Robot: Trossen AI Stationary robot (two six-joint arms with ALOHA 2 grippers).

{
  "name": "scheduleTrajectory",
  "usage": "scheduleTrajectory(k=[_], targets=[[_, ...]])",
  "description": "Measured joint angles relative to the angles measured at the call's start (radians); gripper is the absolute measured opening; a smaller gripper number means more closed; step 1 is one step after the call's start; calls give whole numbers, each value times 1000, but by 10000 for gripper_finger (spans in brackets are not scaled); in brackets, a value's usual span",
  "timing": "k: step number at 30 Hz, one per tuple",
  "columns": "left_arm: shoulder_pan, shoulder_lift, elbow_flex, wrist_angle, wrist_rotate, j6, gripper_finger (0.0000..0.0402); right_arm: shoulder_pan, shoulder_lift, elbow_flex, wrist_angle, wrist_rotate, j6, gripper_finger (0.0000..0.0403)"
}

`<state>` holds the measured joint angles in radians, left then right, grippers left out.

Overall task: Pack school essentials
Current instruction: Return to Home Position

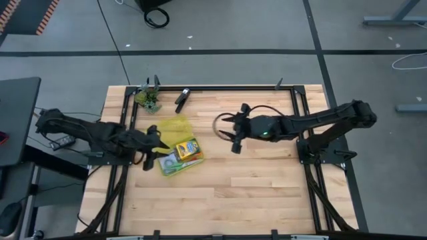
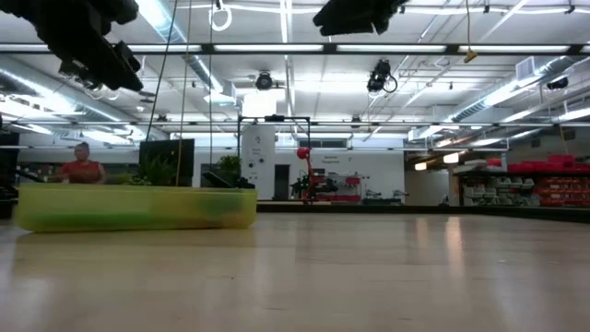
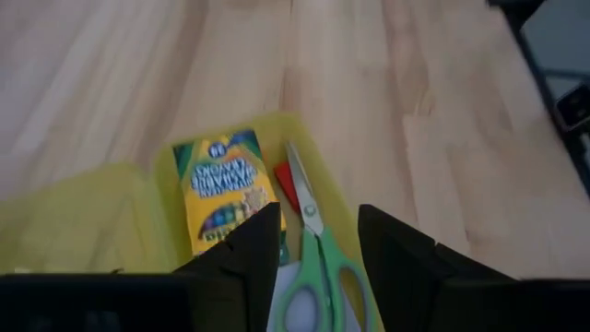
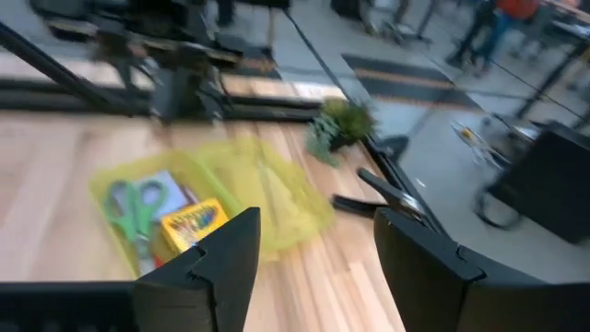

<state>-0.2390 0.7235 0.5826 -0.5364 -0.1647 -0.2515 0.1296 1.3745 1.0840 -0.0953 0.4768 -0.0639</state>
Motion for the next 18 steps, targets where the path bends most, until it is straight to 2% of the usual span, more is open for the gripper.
scheduleTrajectory(k=[5, 12, 18], targets=[[-1, -115, -43, 59, -19, 32, 147, -24, -166, -206, 189, -83, -2, 199], [0, -303, -131, 196, -48, 83, 131, -9, -407, -417, 301, -93, 32, 172], [0, -452, -167, 209, -121, 158, 115, -2, -562, -577, 377, -105, -15, 159]])
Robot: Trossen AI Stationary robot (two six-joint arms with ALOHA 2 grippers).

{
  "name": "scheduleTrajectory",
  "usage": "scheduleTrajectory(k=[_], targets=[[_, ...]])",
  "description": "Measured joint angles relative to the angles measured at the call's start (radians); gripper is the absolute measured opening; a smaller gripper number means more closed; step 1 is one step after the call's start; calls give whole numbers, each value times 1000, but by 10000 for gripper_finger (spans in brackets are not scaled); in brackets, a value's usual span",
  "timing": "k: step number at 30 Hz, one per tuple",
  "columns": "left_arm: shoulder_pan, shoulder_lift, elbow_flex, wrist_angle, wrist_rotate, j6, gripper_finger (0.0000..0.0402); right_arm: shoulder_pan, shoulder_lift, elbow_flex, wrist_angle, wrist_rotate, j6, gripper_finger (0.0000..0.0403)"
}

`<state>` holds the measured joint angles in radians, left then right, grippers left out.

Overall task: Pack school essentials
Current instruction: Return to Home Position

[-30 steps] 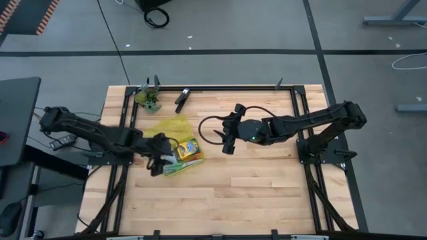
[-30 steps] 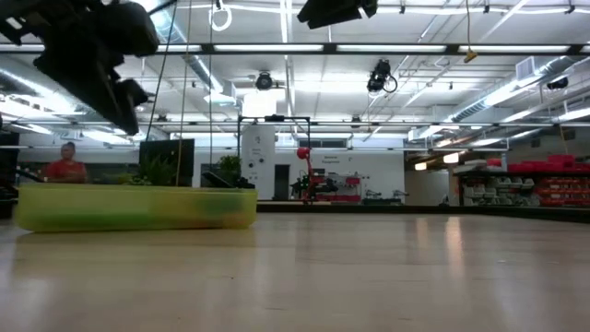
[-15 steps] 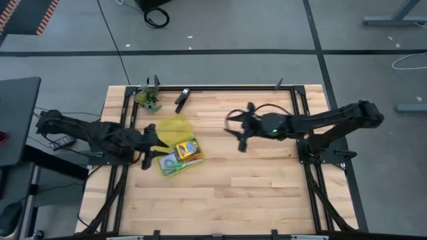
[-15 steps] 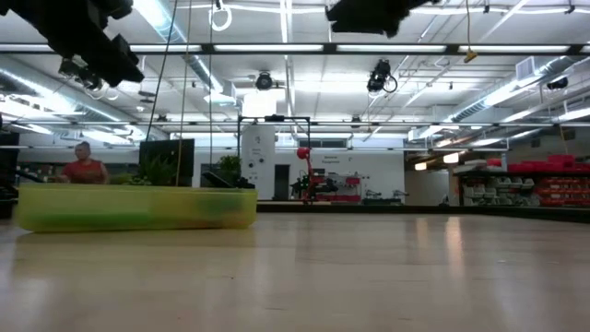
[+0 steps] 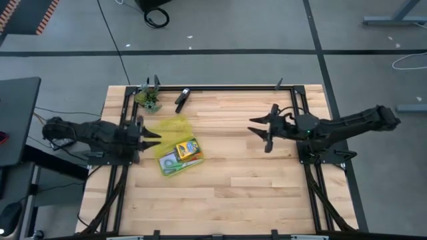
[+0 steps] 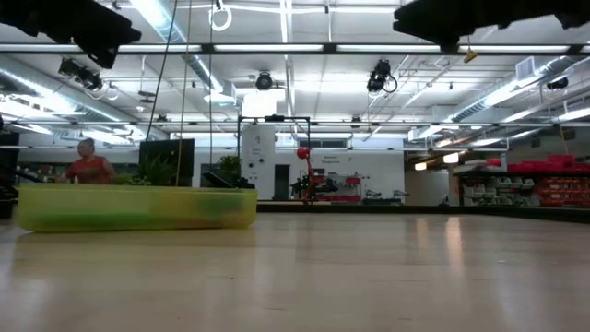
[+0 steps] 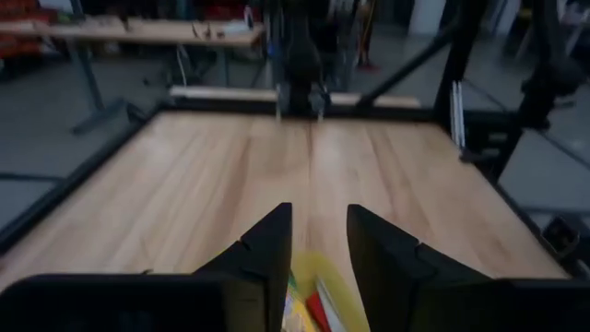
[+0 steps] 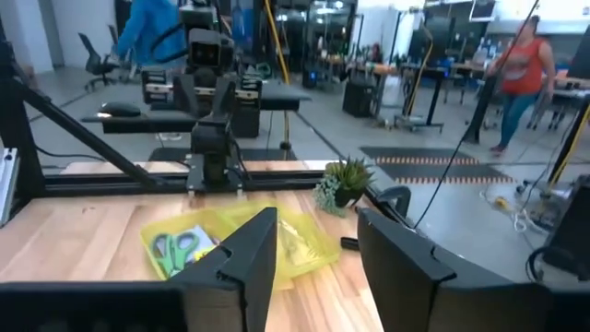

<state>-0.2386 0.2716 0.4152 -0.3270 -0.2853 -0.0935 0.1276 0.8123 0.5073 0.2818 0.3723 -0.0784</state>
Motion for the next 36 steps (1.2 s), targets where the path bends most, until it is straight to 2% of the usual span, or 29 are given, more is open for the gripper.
scheduleTrajectory(k=[12, 18, 24, 26, 31, 36], targets=[[0, -271, -80, 52, -11, -18, 89, -1, -264, -276, 228, -105, -83, 158], [0, -263, -176, 192, -11, -20, 78, -2, -385, -390, 287, -124, -90, 142], [0, -269, -266, 314, -9, -6, 62, -34, -496, -499, 328, -124, -62, 101], [-1, -269, -300, 356, 10, -25, 56, -47, -527, -501, 291, -129, -33, 87], [-1, -269, -379, 446, 32, -53, 42, -56, -539, -501, 286, -212, -19, 61], [-1, -263, -407, 484, 140, -76, 32, -56, -535, -501, 275, -179, -35, 51]])
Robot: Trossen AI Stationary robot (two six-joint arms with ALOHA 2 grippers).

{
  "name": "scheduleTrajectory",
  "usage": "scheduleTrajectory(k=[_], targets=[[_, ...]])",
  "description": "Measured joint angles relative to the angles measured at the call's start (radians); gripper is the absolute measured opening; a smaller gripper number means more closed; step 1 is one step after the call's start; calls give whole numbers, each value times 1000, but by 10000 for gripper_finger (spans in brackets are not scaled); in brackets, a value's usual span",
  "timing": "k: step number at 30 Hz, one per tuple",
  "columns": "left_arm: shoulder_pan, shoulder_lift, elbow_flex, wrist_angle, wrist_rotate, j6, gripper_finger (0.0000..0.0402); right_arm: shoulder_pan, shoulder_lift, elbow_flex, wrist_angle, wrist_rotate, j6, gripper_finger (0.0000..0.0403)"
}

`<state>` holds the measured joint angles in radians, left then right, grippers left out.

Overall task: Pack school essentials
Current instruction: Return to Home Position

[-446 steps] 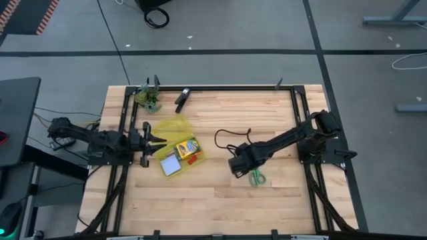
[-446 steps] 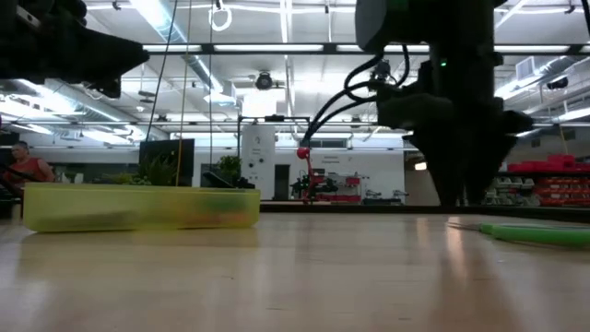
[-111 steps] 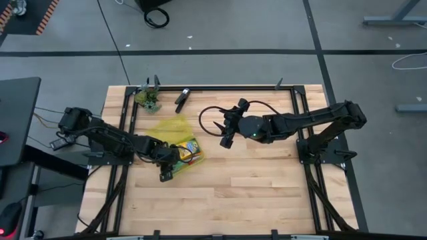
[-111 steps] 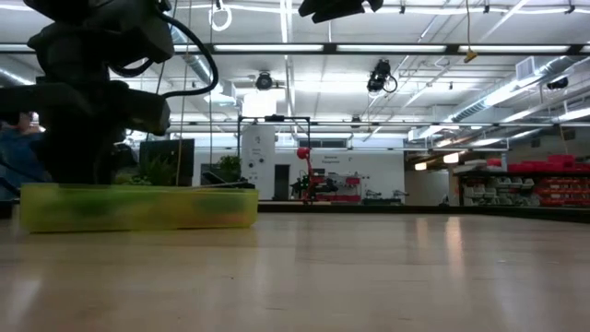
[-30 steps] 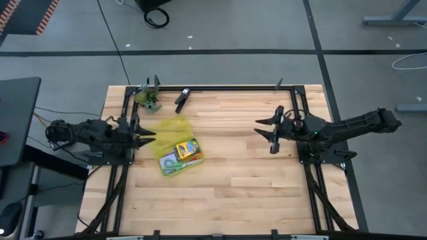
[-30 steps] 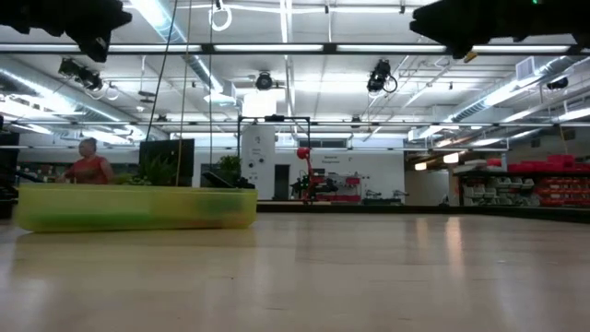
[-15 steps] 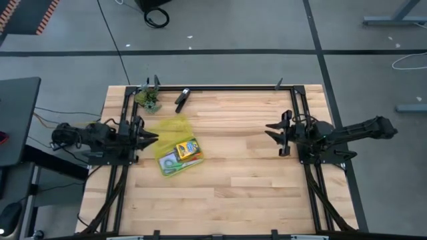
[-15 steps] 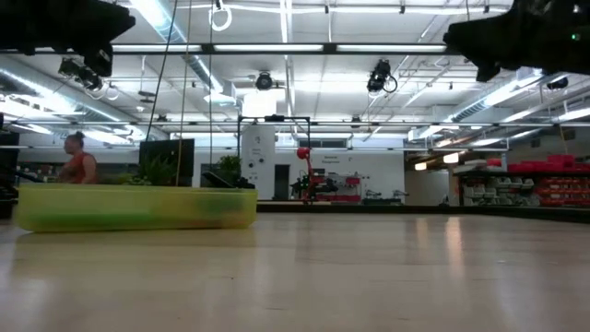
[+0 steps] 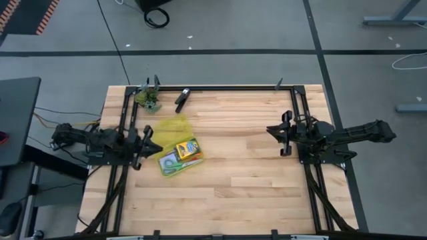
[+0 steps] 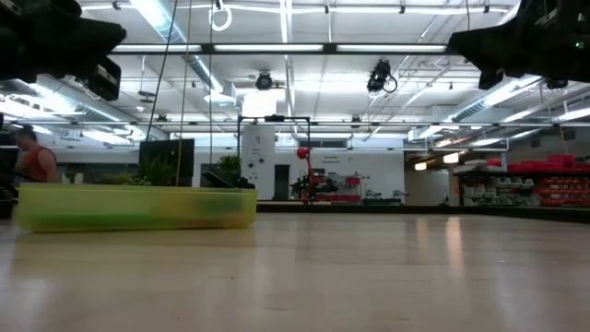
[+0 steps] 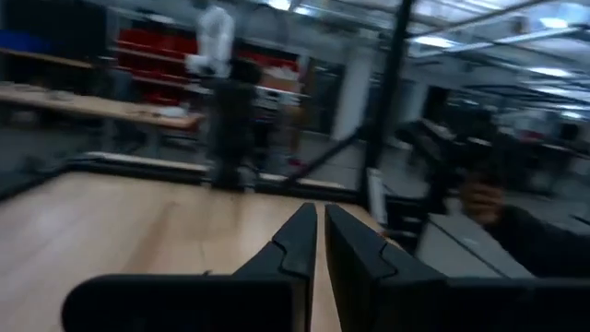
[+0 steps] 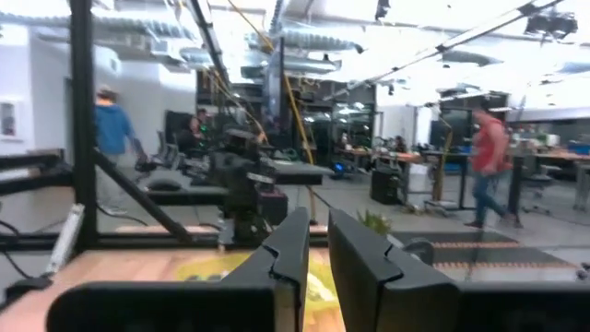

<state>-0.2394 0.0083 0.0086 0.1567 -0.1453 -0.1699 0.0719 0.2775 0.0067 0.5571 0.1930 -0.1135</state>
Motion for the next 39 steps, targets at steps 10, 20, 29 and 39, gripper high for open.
scheduleTrajectory(k=[10, 20, 29, 39], targets=[[1, -2, 0, 12, 86, 69, 36, 0, 5, 0, -2, 11, 50, 51], [1, -2, 0, 10, 86, 69, 30, 0, 5, 0, -2, 11, 50, 51], [1, -2, -1, 10, 86, 69, 38, 0, 5, 0, -2, 11, 50, 51], [1, -2, -1, 10, 86, 69, 30, 0, 5, 1, -2, 12, 50, 51]])
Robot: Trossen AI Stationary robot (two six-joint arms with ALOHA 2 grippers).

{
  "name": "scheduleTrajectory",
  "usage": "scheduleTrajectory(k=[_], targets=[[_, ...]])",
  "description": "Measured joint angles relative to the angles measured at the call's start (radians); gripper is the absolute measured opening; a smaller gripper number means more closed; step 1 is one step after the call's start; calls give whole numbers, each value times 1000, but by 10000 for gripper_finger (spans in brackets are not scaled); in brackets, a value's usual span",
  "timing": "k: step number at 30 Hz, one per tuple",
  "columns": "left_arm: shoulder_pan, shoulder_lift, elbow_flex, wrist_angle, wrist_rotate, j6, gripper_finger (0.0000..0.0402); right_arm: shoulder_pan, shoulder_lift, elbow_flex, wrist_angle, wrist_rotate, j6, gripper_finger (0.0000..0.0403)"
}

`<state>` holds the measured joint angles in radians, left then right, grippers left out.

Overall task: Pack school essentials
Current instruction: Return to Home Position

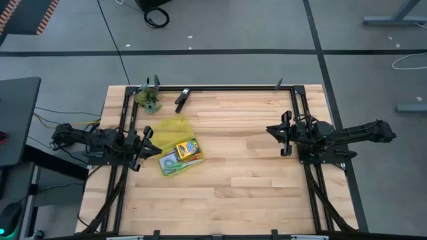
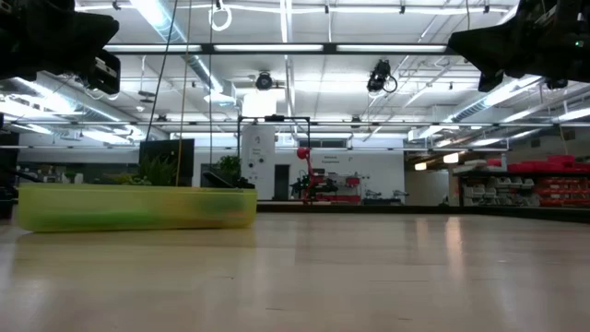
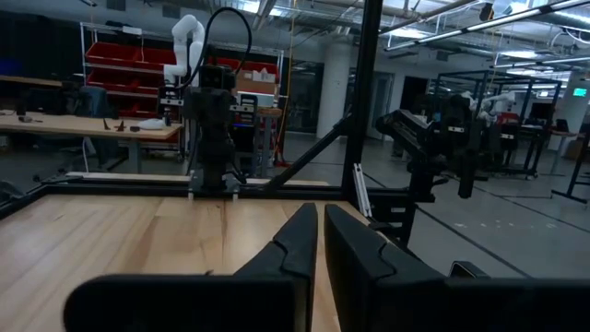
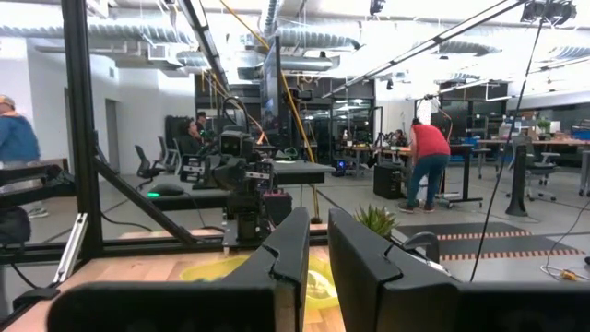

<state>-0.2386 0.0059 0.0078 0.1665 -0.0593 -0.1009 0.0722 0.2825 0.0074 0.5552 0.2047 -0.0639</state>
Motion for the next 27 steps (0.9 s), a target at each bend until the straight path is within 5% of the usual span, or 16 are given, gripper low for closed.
scheduleTrajectory(k=[27], targets=[[0, 0, 0, 0, 0, 0, 30, 0, 0, 0, 0, 0, 0, 51]])
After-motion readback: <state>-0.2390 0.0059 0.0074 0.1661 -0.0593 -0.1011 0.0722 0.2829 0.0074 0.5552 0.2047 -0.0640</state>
